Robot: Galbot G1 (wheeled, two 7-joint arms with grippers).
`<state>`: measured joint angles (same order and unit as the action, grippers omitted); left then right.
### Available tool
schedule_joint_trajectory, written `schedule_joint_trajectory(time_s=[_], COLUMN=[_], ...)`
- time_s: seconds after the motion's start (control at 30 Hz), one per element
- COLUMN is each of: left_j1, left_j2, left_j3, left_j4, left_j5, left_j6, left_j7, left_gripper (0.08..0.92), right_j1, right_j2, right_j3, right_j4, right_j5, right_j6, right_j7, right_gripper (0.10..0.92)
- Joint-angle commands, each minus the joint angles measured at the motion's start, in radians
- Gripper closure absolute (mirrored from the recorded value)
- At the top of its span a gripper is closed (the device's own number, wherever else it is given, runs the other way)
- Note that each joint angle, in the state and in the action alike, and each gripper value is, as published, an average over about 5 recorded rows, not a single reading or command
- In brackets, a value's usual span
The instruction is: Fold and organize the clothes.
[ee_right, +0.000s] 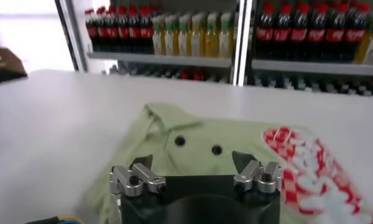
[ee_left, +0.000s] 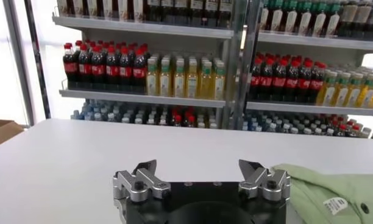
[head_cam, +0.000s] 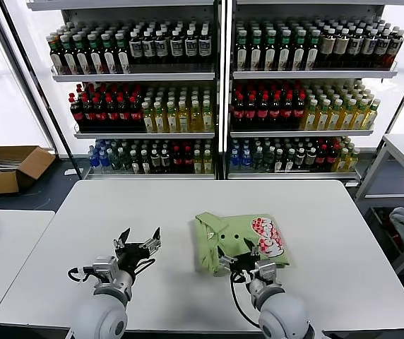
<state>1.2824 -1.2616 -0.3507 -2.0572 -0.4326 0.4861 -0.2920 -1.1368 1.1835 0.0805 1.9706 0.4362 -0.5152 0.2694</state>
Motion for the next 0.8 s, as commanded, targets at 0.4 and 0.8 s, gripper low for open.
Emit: schedule_joint_trajectory(time_s=[0.4,0.8], left_j1=[0.027,0.012], left_j2=[0.005,0.005], left_j3=[-0.013,-0.006], left_j4=[-0.007,0.003], left_j5=[0.002,0.001], left_j6=[-0.002,0.0], left_j7=[0.002,0.002], left_gripper=[0.177,0.177], right_j1=[0.246,0.185], right_j2=[0.164,0.156], right_j3=[0.002,-0.019], right_j4=[-0.272,-0.271], right_j5=[0.057,0.085], right_j6=[0.022,-0.006], right_j7=[0.169,0.168], right_gripper=[0.203,0.203])
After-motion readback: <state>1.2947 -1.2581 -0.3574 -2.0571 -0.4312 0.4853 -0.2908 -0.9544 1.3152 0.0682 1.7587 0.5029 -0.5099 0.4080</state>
